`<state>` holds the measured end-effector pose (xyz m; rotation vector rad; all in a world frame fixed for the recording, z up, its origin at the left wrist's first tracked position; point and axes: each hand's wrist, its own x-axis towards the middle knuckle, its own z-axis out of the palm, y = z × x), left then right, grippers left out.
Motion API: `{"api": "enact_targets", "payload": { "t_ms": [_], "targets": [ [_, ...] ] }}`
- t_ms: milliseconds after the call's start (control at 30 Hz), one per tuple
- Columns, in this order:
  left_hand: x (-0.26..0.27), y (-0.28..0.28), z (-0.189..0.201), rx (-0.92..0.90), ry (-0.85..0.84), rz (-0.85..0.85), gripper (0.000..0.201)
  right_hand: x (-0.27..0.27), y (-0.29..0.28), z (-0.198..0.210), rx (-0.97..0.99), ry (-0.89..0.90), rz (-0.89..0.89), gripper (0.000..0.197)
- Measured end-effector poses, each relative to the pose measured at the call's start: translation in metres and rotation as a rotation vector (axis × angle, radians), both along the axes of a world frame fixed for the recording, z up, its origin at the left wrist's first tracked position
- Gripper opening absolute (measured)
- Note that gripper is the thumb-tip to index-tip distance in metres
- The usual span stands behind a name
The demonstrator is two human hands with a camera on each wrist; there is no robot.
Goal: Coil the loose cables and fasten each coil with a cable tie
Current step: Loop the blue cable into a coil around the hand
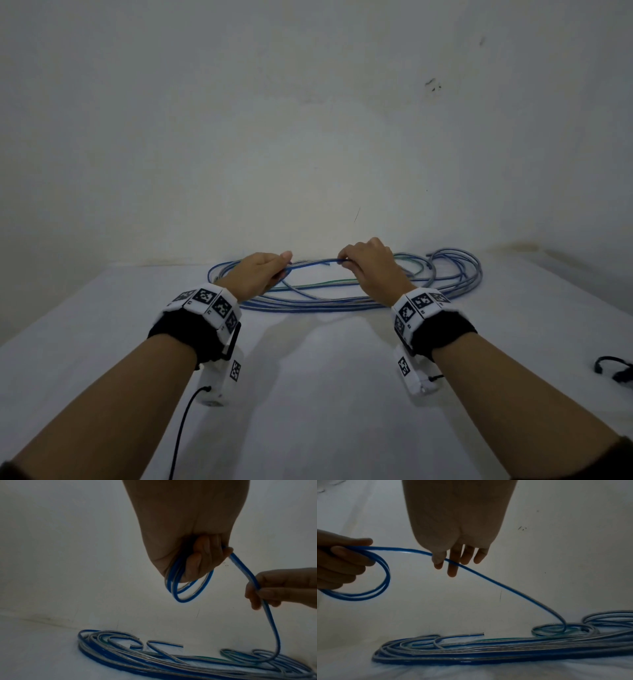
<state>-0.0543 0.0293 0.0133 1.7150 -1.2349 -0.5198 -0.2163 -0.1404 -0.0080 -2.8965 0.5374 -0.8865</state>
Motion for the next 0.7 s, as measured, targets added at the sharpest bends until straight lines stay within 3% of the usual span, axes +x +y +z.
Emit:
{"api": "enact_targets", "payload": {
  "t_ms": [133, 333, 433, 500, 600, 700],
  "targets": [
    [-0.008, -0.002, -0.002, 0.079, 0.004, -0.074, 0.043, 0.007, -0.002, -0.003, 0.116, -0.109, 0.069, 0.035],
    [-0.01, 0.0, -0.005, 0.039, 0.179, -0.138, 0.037, 0.012, 0.003, 0.003, 0.227, -0.157, 0.14, 0.036],
    [-0.005, 0.003, 0.0, 0.023, 0.282, -0.134, 0.037, 0.009, 0.0, 0.003, 0.313, -0.236, 0.118, 0.02],
    [-0.004, 0.005, 0.002, 0.027, 0.315, -0.122, 0.038, 0.009, -0.004, 0.001, 0.255, -0.274, 0.076, 0.008],
    [-0.005, 0.007, 0.003, 0.018, 0.353, -0.108, 0.04, 0.009, -0.006, -0.003, -0.029, -0.169, -0.111, 0.017],
    [-0.006, 0.008, 0.006, -0.01, 0.406, -0.111, 0.042, 0.009, 0.0, -0.001, -0.065, -0.15, -0.249, 0.032]
  ]
}}
